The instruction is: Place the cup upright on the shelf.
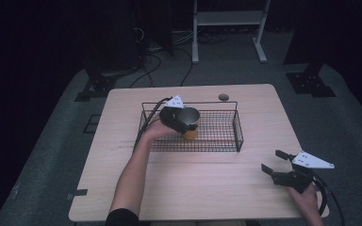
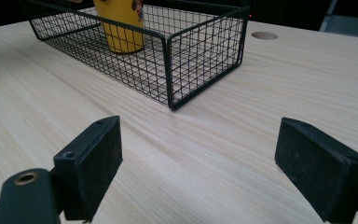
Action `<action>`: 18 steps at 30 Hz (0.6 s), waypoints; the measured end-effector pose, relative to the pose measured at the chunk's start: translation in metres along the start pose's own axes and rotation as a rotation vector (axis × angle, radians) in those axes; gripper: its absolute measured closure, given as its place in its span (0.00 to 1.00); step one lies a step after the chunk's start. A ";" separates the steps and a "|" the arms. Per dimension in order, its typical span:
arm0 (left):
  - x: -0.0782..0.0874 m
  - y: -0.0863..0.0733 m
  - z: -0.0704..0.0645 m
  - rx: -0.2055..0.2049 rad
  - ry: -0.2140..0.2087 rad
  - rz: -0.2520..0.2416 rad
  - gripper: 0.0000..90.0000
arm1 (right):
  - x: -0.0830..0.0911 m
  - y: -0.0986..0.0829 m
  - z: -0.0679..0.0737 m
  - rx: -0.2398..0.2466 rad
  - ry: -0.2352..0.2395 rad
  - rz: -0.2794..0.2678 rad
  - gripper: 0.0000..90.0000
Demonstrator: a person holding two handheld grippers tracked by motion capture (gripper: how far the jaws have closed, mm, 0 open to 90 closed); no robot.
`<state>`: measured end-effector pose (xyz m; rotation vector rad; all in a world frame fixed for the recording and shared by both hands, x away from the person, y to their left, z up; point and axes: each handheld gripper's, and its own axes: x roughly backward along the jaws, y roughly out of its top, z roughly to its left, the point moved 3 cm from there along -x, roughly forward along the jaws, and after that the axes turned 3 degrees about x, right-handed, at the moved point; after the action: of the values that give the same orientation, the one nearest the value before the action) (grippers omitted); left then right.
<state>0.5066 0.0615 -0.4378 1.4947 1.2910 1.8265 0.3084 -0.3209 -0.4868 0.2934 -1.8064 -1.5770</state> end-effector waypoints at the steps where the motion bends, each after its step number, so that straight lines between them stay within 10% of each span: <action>1: 0.000 0.000 0.000 -0.003 0.001 0.000 0.03 | 0.000 0.000 0.000 -0.001 0.000 0.000 0.15; 18: 0.006 0.006 0.000 -0.005 0.020 -0.044 0.00 | 0.000 0.000 0.000 0.001 0.002 -0.001 0.15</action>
<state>0.5060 0.0631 -0.4294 1.4375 1.3175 1.8201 0.3085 -0.3211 -0.4868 0.2954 -1.8059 -1.5762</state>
